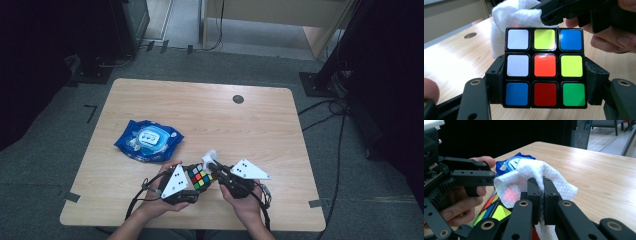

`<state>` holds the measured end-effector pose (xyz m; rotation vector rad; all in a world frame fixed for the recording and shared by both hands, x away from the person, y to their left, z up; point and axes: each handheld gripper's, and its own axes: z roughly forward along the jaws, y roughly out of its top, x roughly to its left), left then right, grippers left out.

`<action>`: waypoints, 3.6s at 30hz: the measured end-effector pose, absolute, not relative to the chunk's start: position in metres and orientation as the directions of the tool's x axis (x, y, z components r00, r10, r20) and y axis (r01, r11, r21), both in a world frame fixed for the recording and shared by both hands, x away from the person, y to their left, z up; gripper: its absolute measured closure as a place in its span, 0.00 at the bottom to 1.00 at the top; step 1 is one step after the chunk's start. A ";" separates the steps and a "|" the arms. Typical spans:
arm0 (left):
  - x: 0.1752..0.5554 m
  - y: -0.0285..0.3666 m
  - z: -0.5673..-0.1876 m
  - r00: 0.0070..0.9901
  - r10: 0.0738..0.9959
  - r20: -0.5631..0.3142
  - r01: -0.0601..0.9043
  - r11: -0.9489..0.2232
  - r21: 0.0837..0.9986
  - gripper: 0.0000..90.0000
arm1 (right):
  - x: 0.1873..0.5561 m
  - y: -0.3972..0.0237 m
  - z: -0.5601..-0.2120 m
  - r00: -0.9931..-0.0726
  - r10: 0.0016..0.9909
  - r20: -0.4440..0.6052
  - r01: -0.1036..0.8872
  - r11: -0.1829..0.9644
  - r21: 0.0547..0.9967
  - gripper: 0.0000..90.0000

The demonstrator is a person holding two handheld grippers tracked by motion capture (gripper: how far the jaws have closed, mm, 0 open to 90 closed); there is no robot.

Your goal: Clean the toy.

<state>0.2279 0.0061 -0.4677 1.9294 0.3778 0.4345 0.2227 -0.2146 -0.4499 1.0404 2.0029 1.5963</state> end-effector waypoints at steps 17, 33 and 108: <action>0.221 -0.002 -0.464 0.896 0.430 0.108 0.057 -0.354 0.933 0.38 | 0.220 -0.217 -0.436 -0.647 0.744 0.170 0.313 0.056 0.948 0.97; 0.222 -0.003 -0.465 0.887 0.446 0.117 0.056 -0.356 0.933 0.38 | 0.212 -0.206 -0.427 -0.679 0.722 0.133 0.257 0.065 0.964 0.98; 0.236 0.030 -0.456 0.806 0.590 0.049 0.114 -0.236 0.965 0.38 | 0.221 -0.227 -0.430 -0.539 0.716 0.444 0.495 -0.158 0.854 0.28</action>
